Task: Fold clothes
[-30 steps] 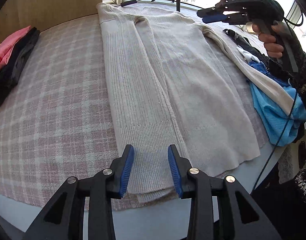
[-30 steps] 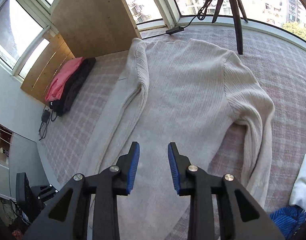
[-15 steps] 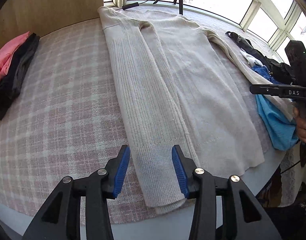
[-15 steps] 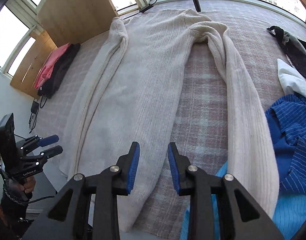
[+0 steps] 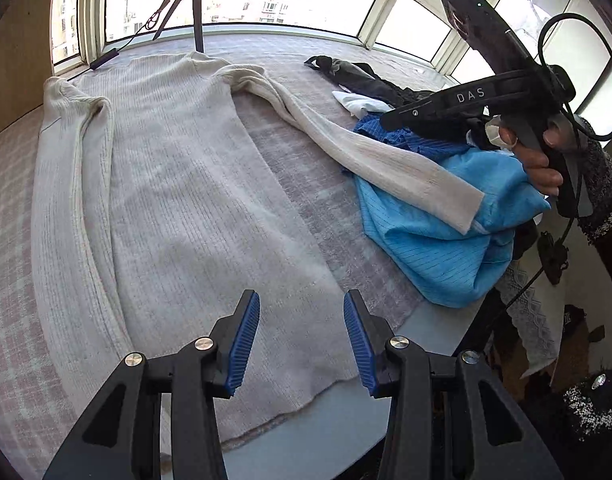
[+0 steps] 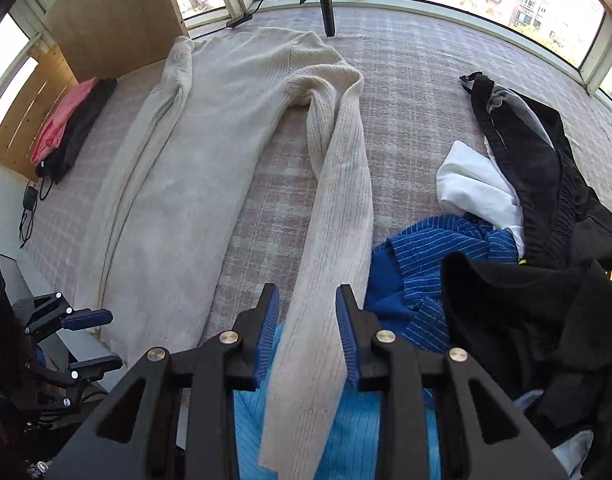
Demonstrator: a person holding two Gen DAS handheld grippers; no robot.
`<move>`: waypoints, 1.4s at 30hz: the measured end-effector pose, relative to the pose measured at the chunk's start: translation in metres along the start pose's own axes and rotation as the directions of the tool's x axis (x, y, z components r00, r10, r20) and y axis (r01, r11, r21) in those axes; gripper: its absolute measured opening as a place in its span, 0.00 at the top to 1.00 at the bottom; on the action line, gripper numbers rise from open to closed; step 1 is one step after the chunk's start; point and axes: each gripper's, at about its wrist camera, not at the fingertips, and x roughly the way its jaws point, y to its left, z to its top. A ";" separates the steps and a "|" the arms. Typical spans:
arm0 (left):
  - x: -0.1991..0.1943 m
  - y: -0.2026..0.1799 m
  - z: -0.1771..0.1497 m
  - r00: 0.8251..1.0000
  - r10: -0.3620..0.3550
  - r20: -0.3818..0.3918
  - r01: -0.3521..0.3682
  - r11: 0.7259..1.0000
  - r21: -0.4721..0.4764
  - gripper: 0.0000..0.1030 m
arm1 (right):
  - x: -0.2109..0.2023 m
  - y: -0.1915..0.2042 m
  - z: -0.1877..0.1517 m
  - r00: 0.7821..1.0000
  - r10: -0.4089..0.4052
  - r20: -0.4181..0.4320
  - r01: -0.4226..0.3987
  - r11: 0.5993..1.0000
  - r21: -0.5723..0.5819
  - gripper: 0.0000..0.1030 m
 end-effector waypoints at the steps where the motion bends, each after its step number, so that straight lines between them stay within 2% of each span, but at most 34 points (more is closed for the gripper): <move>1: 0.007 -0.003 0.001 1.000 -0.009 -0.005 0.009 1.000 -0.012 0.59 | 0.006 0.002 -0.003 1.000 -0.002 -0.025 0.002 1.000 -0.026 0.68; 3: 0.017 -0.005 0.001 1.000 -0.018 -0.017 0.017 0.999 -0.039 0.59 | 0.017 0.007 -0.009 0.997 -0.009 -0.075 0.003 0.997 -0.077 0.59; 6: 0.028 -0.003 -0.001 0.999 -0.021 -0.043 0.017 0.997 -0.080 0.60 | 0.024 0.011 -0.019 0.992 -0.099 -0.081 0.085 0.983 -0.164 0.62; 7: 0.030 -0.002 -0.001 0.999 -0.021 -0.048 0.017 0.996 -0.088 0.60 | 0.026 0.012 -0.022 0.988 -0.132 -0.078 0.115 0.974 -0.193 0.69; 8: 0.030 -0.002 -0.001 0.999 -0.020 -0.050 0.016 0.996 -0.090 0.59 | 0.025 0.009 -0.024 0.988 -0.131 -0.078 0.114 0.975 -0.191 0.88; 9: 0.030 -0.001 -0.002 0.998 -0.019 -0.052 0.014 0.996 -0.093 0.60 | 0.018 -0.001 -0.024 0.994 -0.089 -0.068 0.078 0.986 -0.148 0.96; 11: 0.027 -0.001 -0.001 0.999 -0.013 -0.050 0.008 0.995 -0.096 0.59 | -0.004 -0.026 -0.023 1.000 0.016 -0.015 -0.017 1.000 -0.025 0.96; 13: 0.023 0.000 0.000 0.999 -0.006 -0.044 0.002 0.995 -0.098 0.59 | -0.032 -0.059 -0.025 0.990 0.113 0.079 -0.122 0.985 0.119 0.96; 14: 0.021 0.000 0.000 0.999 -0.003 -0.040 -0.001 0.995 -0.100 0.60 | -0.046 -0.077 -0.026 0.976 0.166 0.138 -0.192 0.962 0.196 0.96; 16: 0.018 0.000 0.001 0.999 -0.007 -0.032 0.003 0.995 -0.104 0.59 | -0.074 -0.114 -0.040 0.931 0.248 0.268 -0.332 0.882 0.336 0.96; 17: 0.018 -0.002 0.003 0.999 -0.015 -0.030 0.011 0.994 -0.106 0.60 | -0.082 -0.129 -0.047 0.916 0.253 0.311 -0.364 0.848 0.384 0.96; 19: 0.019 -0.006 0.009 0.999 -0.034 -0.028 0.031 0.994 -0.105 0.60 | -0.092 -0.156 -0.060 0.902 0.229 0.366 -0.390 0.795 0.463 0.96; 20: 0.020 -0.010 0.014 0.999 -0.041 -0.028 0.038 0.995 -0.097 0.60 | -0.092 -0.163 -0.062 0.902 0.224 0.368 -0.390 0.787 0.478 0.96; 24: 0.030 -0.036 0.044 0.996 -0.082 -0.031 0.080 0.995 -0.052 0.60 | -0.081 -0.166 -0.061 0.914 0.243 0.325 -0.379 0.795 0.473 0.96; 27: 0.035 -0.075 0.070 0.993 -0.112 -0.023 0.113 0.992 0.049 0.60 | -0.065 -0.163 -0.054 0.924 0.281 0.258 -0.373 0.812 0.450 0.94; 28: 0.037 -0.090 0.078 0.992 -0.125 -0.018 0.126 0.988 0.088 0.59 | -0.062 -0.163 -0.055 0.925 0.291 0.244 -0.374 0.811 0.450 0.94; 30: 0.039 -0.119 0.094 0.988 -0.156 -0.011 0.156 0.974 0.164 0.56 | -0.065 -0.165 -0.057 0.935 0.263 0.239 -0.346 0.828 0.442 0.94; 32: 0.045 -0.148 0.107 0.982 -0.190 -0.007 0.186 0.952 0.244 0.54 | -0.069 -0.169 -0.058 0.942 0.246 0.230 -0.325 0.842 0.431 0.94; 35: 0.061 -0.182 0.119 0.984 -0.176 -0.004 0.166 0.924 0.343 0.53 | -0.071 -0.178 -0.058 0.933 0.282 0.221 -0.354 0.827 0.436 0.94; 39: 0.093 -0.203 0.128 0.990 -0.138 -0.026 0.136 0.903 0.408 0.53 | -0.066 -0.177 -0.055 0.947 0.278 0.160 -0.320 0.859 0.399 0.88; 40: 0.099 -0.204 0.129 0.989 -0.142 -0.034 0.143 0.900 0.411 0.55 | -0.063 -0.176 -0.054 0.948 0.282 0.145 -0.317 0.862 0.395 0.88; 41: 0.103 -0.203 0.129 0.986 -0.160 -0.041 0.162 0.899 0.408 0.61 | -0.060 -0.175 -0.054 0.950 0.283 0.134 -0.313 0.868 0.385 0.88; 42: 0.104 -0.201 0.129 0.982 -0.180 -0.050 0.185 0.900 0.395 0.75 | -0.058 -0.171 -0.053 0.954 0.273 0.127 -0.301 0.882 0.363 0.88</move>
